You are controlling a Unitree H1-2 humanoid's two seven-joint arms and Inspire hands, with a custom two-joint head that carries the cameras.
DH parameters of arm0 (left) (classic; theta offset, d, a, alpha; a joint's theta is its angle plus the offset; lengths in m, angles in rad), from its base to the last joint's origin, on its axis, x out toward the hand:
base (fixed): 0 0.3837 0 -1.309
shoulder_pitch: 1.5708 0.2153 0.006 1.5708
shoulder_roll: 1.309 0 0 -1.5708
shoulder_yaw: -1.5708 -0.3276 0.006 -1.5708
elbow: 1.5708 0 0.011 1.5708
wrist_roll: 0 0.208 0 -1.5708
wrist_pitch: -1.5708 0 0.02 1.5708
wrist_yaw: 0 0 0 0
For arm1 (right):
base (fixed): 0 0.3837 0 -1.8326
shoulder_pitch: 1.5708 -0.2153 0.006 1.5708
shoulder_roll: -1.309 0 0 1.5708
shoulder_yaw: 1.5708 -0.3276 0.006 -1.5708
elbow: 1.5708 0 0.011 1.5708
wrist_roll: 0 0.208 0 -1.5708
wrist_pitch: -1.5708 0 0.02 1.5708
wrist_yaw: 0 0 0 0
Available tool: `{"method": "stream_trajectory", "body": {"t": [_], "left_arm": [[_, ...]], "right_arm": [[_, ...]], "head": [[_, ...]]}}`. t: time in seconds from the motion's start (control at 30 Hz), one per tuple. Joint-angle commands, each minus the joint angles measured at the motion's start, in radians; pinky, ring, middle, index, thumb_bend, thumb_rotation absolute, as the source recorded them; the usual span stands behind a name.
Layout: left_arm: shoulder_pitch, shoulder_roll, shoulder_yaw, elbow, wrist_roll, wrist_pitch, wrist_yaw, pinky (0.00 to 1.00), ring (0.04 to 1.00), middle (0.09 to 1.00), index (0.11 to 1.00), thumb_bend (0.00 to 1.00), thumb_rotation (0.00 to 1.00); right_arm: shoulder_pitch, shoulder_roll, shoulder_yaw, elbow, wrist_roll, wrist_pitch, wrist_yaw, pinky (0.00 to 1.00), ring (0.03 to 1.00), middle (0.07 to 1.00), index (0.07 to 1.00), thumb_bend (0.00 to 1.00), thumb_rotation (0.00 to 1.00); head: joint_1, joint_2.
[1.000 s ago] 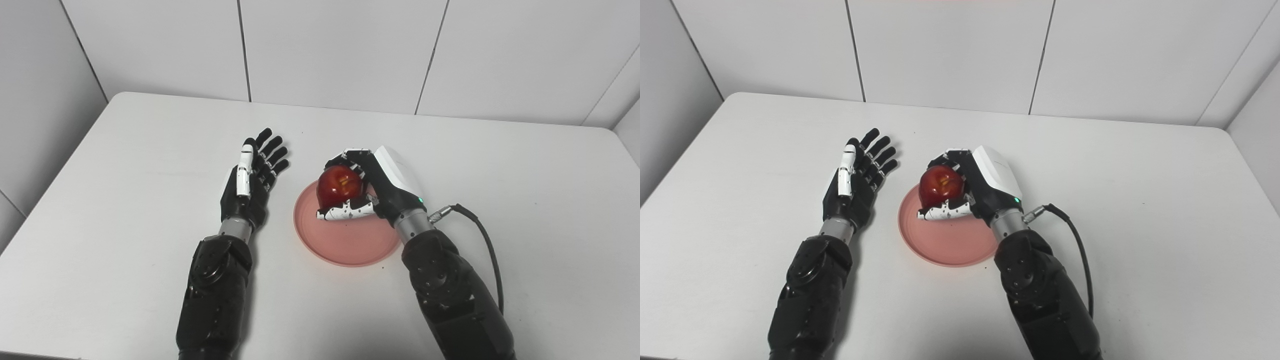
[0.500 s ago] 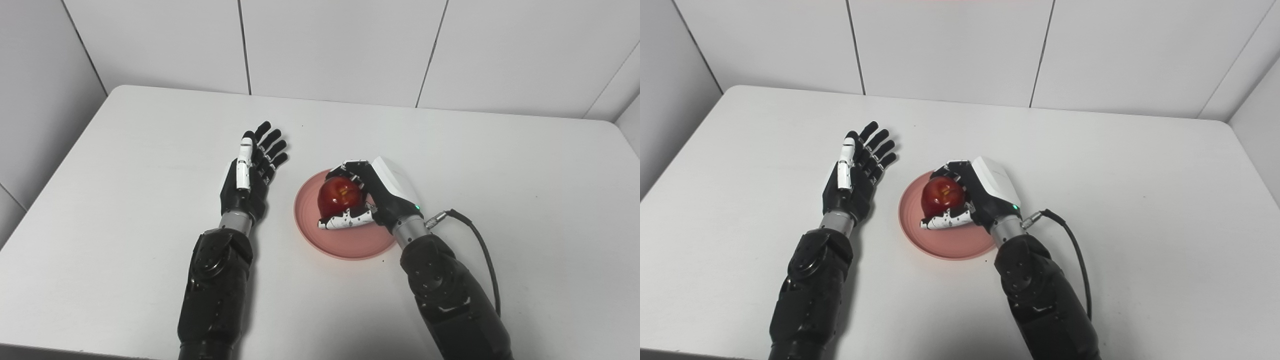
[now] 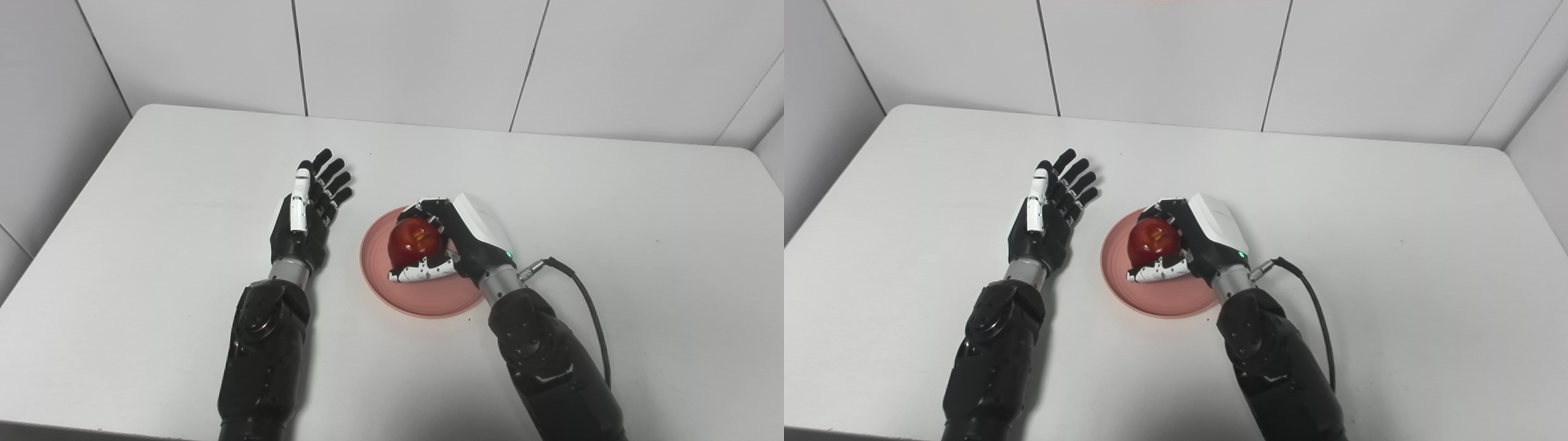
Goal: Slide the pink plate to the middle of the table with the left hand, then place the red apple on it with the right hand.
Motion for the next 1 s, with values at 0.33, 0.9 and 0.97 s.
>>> {"method": "stream_trajectory", "body": {"t": [0.33,0.9,0.97], "left_arm": [[-0.006,0.000,-0.005,-0.007,0.003,0.014,0.004,0.87,0.873,0.879,0.863,0.38,1.00],[-0.004,-0.001,-0.006,-0.013,-0.001,0.018,0.002,0.88,0.878,0.884,0.870,0.38,1.00],[-0.005,-0.002,-0.005,-0.014,0.000,0.020,0.005,0.88,0.876,0.883,0.869,0.38,1.00]], "right_arm": [[-0.020,0.007,0.014,-0.043,-0.049,0.014,0.023,0.37,0.464,0.550,0.490,0.52,0.15],[-0.019,0.000,0.006,-0.118,-0.091,0.077,0.116,0.46,0.587,0.679,0.718,1.00,0.42],[-0.017,0.001,0.002,-0.124,-0.090,0.077,0.116,0.46,0.583,0.676,0.725,1.00,0.43]], "head": [[0.000,0.000],[-0.001,0.003],[-0.001,0.003]]}}
